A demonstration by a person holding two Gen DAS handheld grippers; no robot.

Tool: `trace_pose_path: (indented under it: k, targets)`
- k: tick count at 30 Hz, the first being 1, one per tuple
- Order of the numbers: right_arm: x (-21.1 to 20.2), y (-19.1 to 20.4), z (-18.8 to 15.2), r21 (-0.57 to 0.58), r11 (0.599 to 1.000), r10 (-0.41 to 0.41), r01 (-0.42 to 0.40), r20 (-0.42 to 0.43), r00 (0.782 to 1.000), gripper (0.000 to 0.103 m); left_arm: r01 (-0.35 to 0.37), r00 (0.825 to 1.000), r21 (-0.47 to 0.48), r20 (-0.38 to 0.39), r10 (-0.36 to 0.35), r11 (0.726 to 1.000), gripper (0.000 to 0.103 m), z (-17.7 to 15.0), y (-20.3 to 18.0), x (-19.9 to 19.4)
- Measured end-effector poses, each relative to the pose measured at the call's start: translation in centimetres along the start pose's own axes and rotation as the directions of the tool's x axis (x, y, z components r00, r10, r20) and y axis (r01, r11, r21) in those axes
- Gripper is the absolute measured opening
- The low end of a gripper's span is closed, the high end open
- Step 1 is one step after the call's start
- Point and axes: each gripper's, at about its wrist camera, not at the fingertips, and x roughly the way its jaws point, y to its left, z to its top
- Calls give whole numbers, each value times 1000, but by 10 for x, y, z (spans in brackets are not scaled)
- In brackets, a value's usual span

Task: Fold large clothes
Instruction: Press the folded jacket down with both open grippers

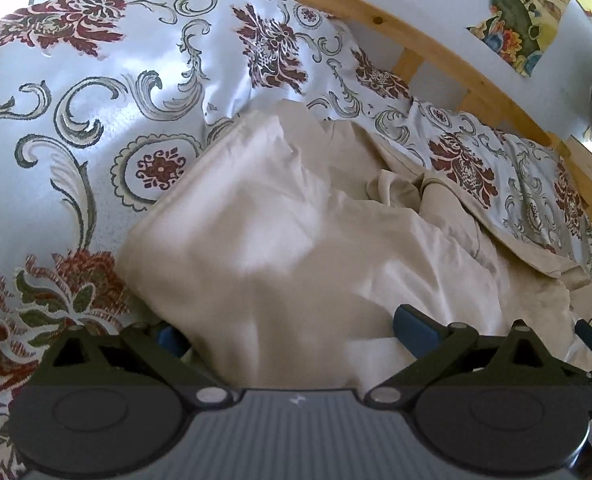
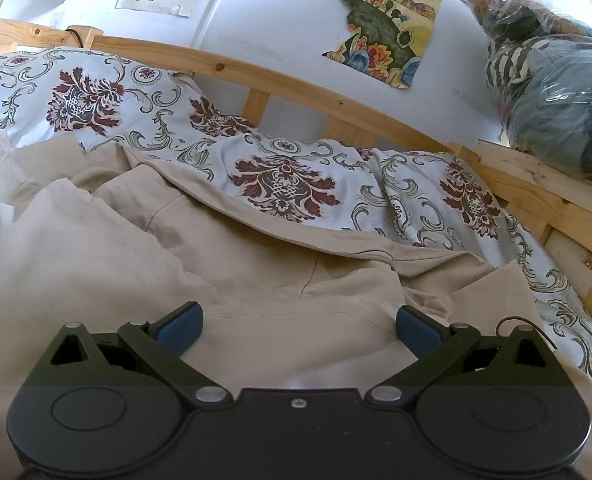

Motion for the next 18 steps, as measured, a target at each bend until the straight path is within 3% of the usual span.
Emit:
trace_pose_path:
  k: [10, 18]
  targets:
    - [0, -2, 0, 11, 1000, 8, -8, -5, 1000, 102, -41, 999, 53, 32, 40, 998, 103, -6, -7, 3]
    - [1, -2, 0, 16, 1000, 11, -11, -8, 1000, 102, -68, 995, 11, 67, 67, 998, 103, -2, -8, 9]
